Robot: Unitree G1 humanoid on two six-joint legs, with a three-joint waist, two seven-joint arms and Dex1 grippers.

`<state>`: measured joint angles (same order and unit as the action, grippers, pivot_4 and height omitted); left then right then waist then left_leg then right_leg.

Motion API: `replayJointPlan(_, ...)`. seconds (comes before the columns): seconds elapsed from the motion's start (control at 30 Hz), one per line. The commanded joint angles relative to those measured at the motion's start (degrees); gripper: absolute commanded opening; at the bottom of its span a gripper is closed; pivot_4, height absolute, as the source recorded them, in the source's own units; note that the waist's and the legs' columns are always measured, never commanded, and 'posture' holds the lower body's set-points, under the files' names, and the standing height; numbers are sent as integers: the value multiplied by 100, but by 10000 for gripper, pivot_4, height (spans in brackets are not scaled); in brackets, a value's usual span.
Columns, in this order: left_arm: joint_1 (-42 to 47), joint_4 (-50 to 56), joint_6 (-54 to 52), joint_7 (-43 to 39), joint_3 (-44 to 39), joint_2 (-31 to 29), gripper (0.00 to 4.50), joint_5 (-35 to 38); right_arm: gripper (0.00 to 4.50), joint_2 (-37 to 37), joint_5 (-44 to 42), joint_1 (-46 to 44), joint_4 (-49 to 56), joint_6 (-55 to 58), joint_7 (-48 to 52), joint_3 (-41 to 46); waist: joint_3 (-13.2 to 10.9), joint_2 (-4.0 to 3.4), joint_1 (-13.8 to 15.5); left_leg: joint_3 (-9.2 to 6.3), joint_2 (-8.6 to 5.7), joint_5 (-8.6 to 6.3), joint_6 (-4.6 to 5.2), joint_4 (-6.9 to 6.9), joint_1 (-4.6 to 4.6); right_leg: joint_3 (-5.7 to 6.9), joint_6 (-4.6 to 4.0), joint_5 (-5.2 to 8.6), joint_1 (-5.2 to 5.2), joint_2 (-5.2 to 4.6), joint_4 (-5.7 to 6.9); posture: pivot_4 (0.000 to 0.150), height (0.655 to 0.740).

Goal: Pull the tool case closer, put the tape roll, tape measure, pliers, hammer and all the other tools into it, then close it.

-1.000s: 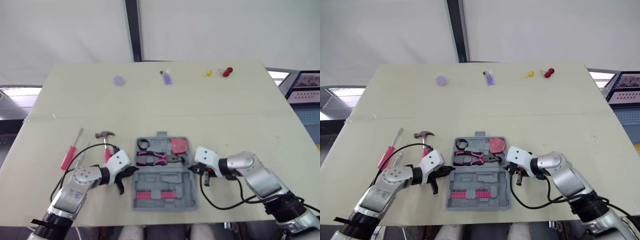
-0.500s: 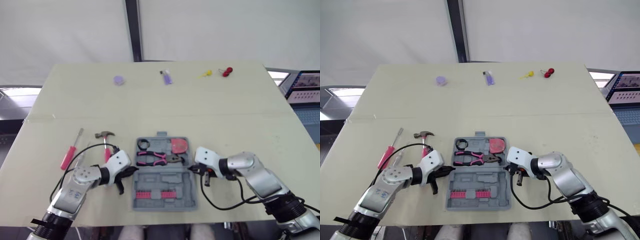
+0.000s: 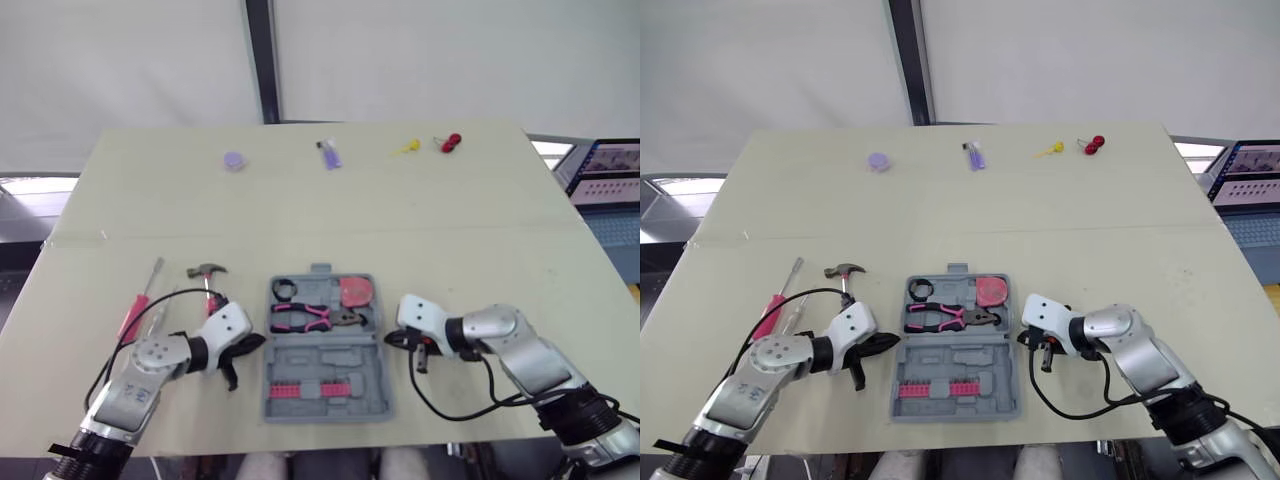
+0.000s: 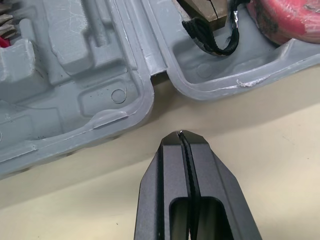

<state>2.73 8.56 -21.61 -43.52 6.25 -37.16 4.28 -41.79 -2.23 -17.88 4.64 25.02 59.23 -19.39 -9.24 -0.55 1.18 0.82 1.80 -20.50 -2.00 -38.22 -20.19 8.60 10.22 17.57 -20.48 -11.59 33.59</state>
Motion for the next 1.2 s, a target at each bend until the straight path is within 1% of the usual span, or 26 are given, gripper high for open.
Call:
replayJointPlan(0.03,-78,35,1,45,-147,-73,651,3,453,-58,12,-65,-113,-75,7,154,0,0,0,0,0,0,0,-1,0,0,0,0,0,0,0,1500,7400)
replayJointPlan(0.17,-45,154,-69,45,-278,-16,651,130,453,-68,-94,-94,-72,-80,49,251,0,0,2,0,0,0,0,-2,0,0,0,0,0,0,1,1500,7400)
replayJointPlan(0.27,-65,403,-282,-14,-612,-10,651,474,453,-130,-470,-50,126,85,118,664,-1,1,7,0,0,0,0,-2,-3,0,0,0,-1,0,0,1500,7400)
replayJointPlan(0.33,-76,720,-572,-132,-1007,19,651,994,453,-255,-801,35,249,227,212,1074,-2,2,19,0,0,0,0,-2,-5,0,0,0,-2,0,-1,1500,7400)
replayJointPlan(0.43,46,1205,-1247,-75,-1881,142,651,2050,453,-370,-1484,172,298,563,251,1948,-3,3,21,-3,0,0,0,-3,-8,1,0,0,-2,-1,0,1500,7400)
replayJointPlan(0.5,27,1269,-1495,55,-2395,101,651,2367,453,-377,-1931,259,190,855,178,2582,-4,5,13,-4,0,0,0,-4,-6,1,0,0,-1,-1,1,1500,7400)
replayJointPlan(0.53,-36,1223,-1489,120,-2637,50,5778,2392,2633,-364,-2130,303,70,989,108,2923,-4,5,12,-4,0,0,0,-3,-5,1,0,0,-1,-1,2,1500,7400)
replayJointPlan(0.57,-111,1182,-1453,168,-2809,5,9141,2379,5626,-360,-2257,347,-37,1064,49,3173,-4,5,12,-4,0,0,0,-2,-3,1,0,0,0,-1,2,1500,7400)
replayJointPlan(0.6,-196,1086,-1404,267,-3010,-58,13794,2301,9290,-387,-2332,416,-201,1076,-2,3434,-4,5,2,-3,0,0,0,1,-2,1,0,0,1,-1,1,1500,7400)
replayJointPlan(0.67,-370,839,-1322,589,-3508,-138,23600,2107,18535,-382,-2384,488,-663,979,-290,4008,-4,5,-2,0,0,0,0,6,0,1,0,0,0,0,-2,1500,7400)
replayJointPlan(0.73,-456,453,-1099,1061,-4087,-72,34513,1947,30036,-377,-2308,575,-1140,697,-603,4472,-5,6,3,1,0,0,0,7,-1,1,0,0,0,0,-4,1500,7400)
replayJointPlan(0.77,-463,298,-1037,1239,-4288,-27,39440,1937,34328,-370,-2265,607,-1297,565,-713,4599,-5,6,2,3,0,0,0,7,-1,1,0,0,0,0,-5,1500,7400)
replayJointPlan(0.8,-535,10,-781,1447,-4488,-27,44764,1762,40153,-348,-2211,641,-1547,365,-843,4746,-5,6,1,2,0,0,0,6,-1,1,0,0,0,0,-4,1500,7400)
replayJointPlan(0.83,-586,-203,-623,1640,-4646,-20,45000,1638,44606,-335,-2169,679,-1745,182,-917,4844,-4,6,0,4,0,0,0,6,-1,0,0,0,0,0,-4,1500,7400)
replayJointPlan(1.0,-666,-1097,-166,2749,-5500,157,45000,1366,44606,-194,-1989,771,-2716,-889,-1448,5231,-5,6,-25,7,0,0,0,9,1,-1,0,0,0,-1,-6,1500,7400)
replayJointPlan(1.07,-713,-1480,35,3054,-5714,157,45000,1280,44606,-150,-1870,809,-3029,-1305,-1630,5246,-4,7,-36,7,0,0,0,9,2,-1,0,0,0,-1,-6,1500,7400)
replayJointPlan(1.2,-801,-2052,422,3411,-5903,116,45000,1175,44606,-89,-1835,753,-3442,-1816,-1937,5322,-4,7,-64,7,0,0,0,10,2,-1,1,0,0,-1,-6,1500,7400)
